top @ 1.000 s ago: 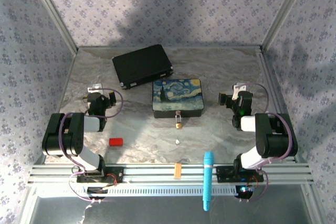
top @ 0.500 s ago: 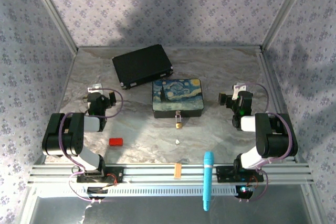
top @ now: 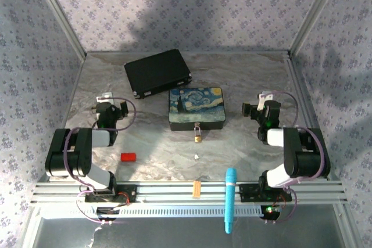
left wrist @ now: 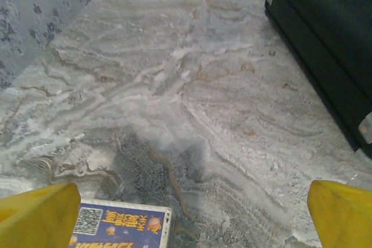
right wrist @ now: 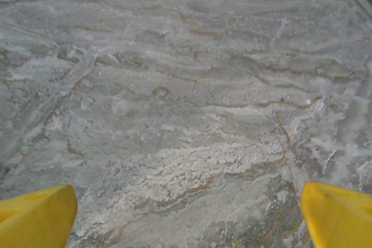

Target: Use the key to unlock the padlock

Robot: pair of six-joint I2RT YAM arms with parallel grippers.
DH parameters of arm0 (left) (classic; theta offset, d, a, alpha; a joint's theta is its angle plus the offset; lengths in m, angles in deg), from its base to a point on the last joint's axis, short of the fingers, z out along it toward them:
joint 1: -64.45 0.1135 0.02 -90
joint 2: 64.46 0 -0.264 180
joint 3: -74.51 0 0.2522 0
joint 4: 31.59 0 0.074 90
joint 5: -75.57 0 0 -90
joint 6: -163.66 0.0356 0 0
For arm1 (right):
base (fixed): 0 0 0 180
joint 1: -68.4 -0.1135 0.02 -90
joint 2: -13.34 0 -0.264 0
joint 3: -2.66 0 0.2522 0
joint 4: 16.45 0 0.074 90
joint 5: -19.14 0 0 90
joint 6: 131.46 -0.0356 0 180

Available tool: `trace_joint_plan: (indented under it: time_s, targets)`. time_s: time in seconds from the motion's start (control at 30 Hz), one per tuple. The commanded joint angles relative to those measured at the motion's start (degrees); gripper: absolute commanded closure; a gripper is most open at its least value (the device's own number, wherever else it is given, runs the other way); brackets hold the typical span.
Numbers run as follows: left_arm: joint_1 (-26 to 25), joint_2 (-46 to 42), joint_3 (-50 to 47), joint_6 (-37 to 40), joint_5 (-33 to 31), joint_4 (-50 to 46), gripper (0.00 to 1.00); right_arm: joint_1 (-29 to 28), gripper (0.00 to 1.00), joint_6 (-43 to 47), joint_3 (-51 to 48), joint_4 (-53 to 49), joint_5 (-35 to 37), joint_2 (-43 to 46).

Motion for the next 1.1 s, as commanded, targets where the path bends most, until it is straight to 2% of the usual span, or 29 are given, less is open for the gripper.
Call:
trace_joint_plan:
  time_s: [0.0, 0.13, 0.2, 0.3, 0.33, 0.4, 0.5, 0.53, 0.6, 0.77, 0.93, 1.07]
  targets:
    - [-0.04, -6.22, 1.68, 0.36, 0.07, -3.84, 0.0, 0.23, 0.01, 1.12, 2.58, -5.45, -0.87, 5.6]
    - [-0.06, -12.5, 3.75, -2.36, -1.34, -12.4, 0.0, 0.11, 0.01, -1.04, 3.73, -11.87, -0.36, 13.17]
    - [-0.03, -16.21, 5.44, -5.74, -0.49, -17.85, 0.0, 0.15, 0.01, -3.8, 5.61, -18.59, -2.27, 17.71]
    - [0.04, -21.94, 7.6, -19.82, -0.99, -26.65, 0.0, 0.57, 0.01, -15.01, 10.89, -33.73, 1.25, 20.74]
    - [0.06, -23.93, 8.39, -24.45, -0.65, -30.48, 0.0, 1.29, 0.01, -16.52, 12.55, -37.45, -1.63, 20.62]
    - [0.05, -26.68, 8.94, -29.9, 3.6, -34.86, 0.0, 2.01, 0.01, -19.12, 15.32, -42.92, -8.17, 20.58]
    - [-0.03, -28.12, 10.33, -34.34, 16.01, -39.23, 0.0, 0.66, 0.02, -20.55, 17.71, -48.74, -15.55, 20.67]
    - [-0.46, -28.1, 11.29, -35.34, 19.0, -41.19, 0.0, -0.47, 0.02, -20.66, 18.49, -51.07, -16.01, 20.76]
    - [-2.47, -27.97, 13.53, -35.96, 23.05, -46.45, 0.0, -3.44, 0.02, -21.09, 19.56, -55.63, -16.19, 21.39]
    - [-12.13, -27.49, 18.05, -35.02, 25.63, -58.23, 0.0, -12.47, 0.04, -24.94, 19.91, -64.5, -13.17, 24.03]
    - [-23.21, -26.7, 18.88, -36.1, 27.34, -63.43, 0.0, -26.51, 0.07, -30.39, 17.34, -67.74, -7.19, 26.02]
    - [-29.44, -27.59, 18.17, -38.64, 29.45, -64.12, 0.02, -39.01, 0.19, -36.52, 16.16, -68.62, -1.0, 26.26]
